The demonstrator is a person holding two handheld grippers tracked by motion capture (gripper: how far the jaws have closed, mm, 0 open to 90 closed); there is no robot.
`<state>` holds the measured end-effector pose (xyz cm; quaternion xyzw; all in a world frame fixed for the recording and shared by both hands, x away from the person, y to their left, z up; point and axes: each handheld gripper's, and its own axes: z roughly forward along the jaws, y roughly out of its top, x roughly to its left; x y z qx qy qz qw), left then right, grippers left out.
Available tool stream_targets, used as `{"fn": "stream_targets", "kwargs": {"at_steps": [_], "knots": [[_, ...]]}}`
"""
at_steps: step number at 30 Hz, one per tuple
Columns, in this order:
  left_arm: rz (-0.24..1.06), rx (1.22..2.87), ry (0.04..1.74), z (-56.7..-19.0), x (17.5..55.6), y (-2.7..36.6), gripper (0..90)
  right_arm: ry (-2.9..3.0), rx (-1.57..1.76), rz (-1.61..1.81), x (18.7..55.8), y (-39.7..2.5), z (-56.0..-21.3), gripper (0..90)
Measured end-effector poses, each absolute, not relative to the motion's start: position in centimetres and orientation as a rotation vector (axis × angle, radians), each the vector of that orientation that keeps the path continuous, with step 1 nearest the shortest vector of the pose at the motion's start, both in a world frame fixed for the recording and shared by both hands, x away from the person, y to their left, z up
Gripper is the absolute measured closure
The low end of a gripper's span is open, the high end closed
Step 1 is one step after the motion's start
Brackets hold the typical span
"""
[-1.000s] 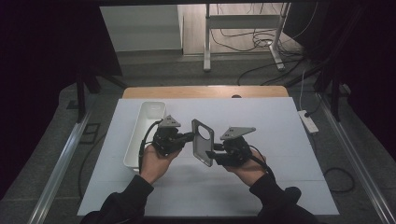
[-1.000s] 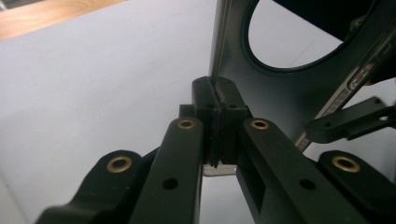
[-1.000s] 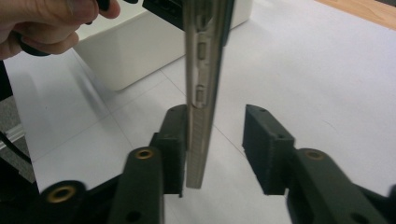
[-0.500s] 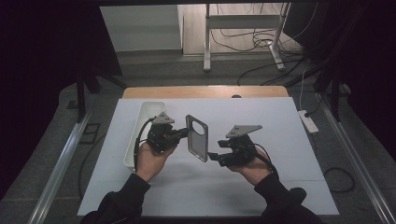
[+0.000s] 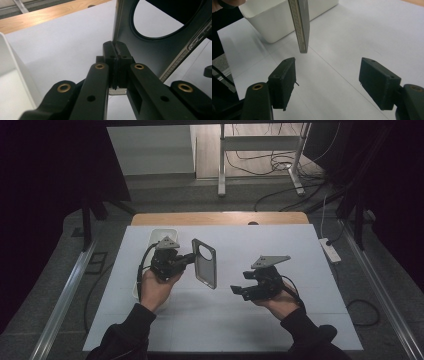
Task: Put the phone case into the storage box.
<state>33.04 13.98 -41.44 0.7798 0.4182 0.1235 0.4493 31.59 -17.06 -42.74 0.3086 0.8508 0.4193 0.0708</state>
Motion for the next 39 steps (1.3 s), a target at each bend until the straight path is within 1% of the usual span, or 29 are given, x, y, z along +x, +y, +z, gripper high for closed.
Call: {"fn": "stream_targets", "kwargs": {"at_steps": [7, 15, 39], "knots": [[0.317, 1.922, 1.042, -41.1, 33.2, 14.6, 88.9, 2.556, 0.938, 1.253, 31.3, -18.0, -42.8, 29.1], [0.32, 1.909, 1.064, -40.7, 33.5, 15.5, 88.9, 2.533, 0.963, 1.242, 30.7, -19.2, -42.9, 25.9], [0.347, 1.875, 1.136, -39.4, 34.7, 18.2, 88.9, 2.499, 1.044, 1.203, 29.2, -22.5, -43.6, 21.9]]}}
